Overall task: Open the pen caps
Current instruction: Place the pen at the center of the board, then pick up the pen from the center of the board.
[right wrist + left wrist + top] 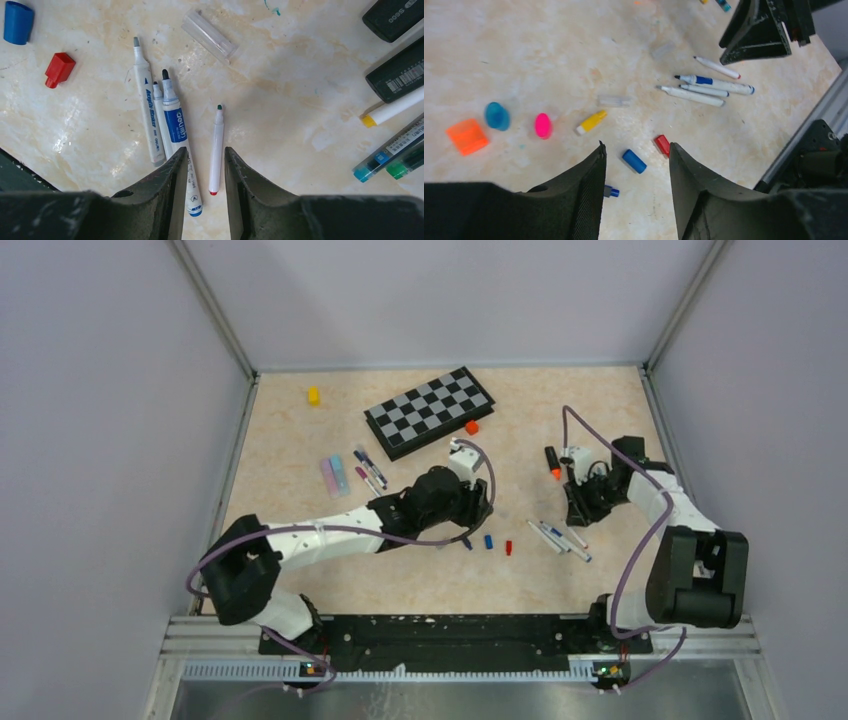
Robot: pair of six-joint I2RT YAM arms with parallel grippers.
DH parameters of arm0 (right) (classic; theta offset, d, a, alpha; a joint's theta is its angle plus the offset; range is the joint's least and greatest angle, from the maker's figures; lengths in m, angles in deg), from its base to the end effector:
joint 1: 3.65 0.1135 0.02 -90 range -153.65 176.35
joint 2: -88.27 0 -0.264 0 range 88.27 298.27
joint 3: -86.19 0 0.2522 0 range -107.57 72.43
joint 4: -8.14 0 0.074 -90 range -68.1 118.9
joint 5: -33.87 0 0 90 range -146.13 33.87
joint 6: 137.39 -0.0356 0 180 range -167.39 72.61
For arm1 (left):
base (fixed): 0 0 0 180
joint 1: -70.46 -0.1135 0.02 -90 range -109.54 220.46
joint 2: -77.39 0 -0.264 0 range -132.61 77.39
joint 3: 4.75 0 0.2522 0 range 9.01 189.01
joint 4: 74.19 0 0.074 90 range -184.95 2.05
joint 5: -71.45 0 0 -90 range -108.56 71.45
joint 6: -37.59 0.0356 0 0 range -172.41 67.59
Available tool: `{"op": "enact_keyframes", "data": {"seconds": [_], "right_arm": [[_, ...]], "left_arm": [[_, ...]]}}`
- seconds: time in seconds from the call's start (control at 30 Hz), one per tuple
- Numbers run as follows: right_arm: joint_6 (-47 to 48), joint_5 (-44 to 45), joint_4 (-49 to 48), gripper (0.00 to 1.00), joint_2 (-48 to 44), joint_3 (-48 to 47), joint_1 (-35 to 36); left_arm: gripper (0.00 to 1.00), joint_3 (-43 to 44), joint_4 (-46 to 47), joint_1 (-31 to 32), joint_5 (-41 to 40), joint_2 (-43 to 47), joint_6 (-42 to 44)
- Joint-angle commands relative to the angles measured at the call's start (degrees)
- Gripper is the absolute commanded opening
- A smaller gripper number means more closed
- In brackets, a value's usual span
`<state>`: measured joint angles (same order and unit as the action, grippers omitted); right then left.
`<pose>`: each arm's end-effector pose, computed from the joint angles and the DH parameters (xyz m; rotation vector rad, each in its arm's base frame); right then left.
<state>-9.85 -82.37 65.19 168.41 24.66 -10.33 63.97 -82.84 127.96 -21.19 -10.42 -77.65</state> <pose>0.2402 -0.0123 0.1905 -0.7961 2.5863 0.4560 0.1869 -0.2903 0.2438 0.5723 2.0872 -0.8264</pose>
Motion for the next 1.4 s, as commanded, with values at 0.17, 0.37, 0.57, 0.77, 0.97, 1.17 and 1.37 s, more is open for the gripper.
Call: {"op": "enact_keyframes", "data": {"seconds": [0.17,0.37,0.57,0.77,0.97,1.17,1.37], "right_arm": [[1.56,-5.17,-1.31,0.32,-6.07,-1.73,-0.66],[1.75,-5.53,-1.21,0.32,-5.96,-1.71,-0.62],[1.92,-5.84,-1.21,0.32,-5.50,-1.54,-0.62],[1.92,-5.93,-1.29,0.32,-5.27,-1.49,-0.62],[1.92,-5.93,-1.26,0.32,-5.09,-1.45,-0.62],[2.01,-6.02,-1.22,0.32,-5.00,-1.45,-0.62],[2.10,-6.02,-1.17,0.32,-4.90,-1.45,-0.62]], "left_arm": [[0.92,-7.54,1.18,-4.89,-15.08,9.91,4.49],[0.99,-10.61,-2.59,-17.82,-6.68,12.12,-1.29],[0.99,-10.16,-8.90,-27.48,-3.58,9.85,-7.11],[0.94,-5.64,-18.28,-30.87,-8.53,4.35,-14.53],[0.65,-2.09,-24.23,-32.84,-10.63,-0.27,-18.22],[0.57,0.38,-25.25,-34.25,-10.29,-3.95,-18.33],[0.43,7.17,-31.34,-35.13,-9.42,-10.69,-18.12]]}}
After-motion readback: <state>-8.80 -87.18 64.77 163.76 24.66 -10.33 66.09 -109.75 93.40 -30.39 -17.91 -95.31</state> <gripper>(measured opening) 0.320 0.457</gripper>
